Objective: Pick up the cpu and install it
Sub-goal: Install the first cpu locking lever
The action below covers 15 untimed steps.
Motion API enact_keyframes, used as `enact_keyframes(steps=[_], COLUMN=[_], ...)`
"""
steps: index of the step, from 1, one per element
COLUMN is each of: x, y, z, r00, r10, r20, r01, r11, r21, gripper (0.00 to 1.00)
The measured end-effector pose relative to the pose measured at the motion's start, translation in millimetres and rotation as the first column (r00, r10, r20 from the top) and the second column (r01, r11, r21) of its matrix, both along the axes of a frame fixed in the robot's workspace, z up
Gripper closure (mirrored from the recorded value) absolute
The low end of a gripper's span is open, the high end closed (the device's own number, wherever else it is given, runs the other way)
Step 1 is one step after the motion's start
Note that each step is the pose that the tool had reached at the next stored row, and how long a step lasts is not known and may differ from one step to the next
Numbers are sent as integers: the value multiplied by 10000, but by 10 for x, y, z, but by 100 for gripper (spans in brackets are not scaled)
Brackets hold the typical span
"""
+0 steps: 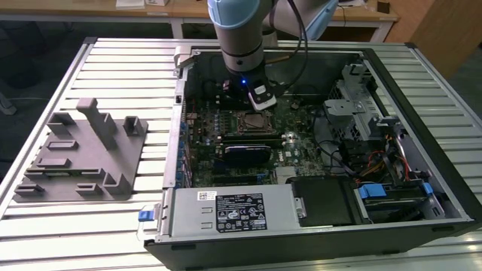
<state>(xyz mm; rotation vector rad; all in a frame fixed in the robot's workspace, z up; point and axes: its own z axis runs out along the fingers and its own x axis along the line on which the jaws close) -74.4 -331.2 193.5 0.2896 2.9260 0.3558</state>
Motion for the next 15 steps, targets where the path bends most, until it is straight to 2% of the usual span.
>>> enact_keyframes(steps=[15], x=[0], y=[-2], z=[-35], r00=[10000], r10=[-4], r20=[3], r01=[4], r11=[10000], r21=[-89], gripper=[89])
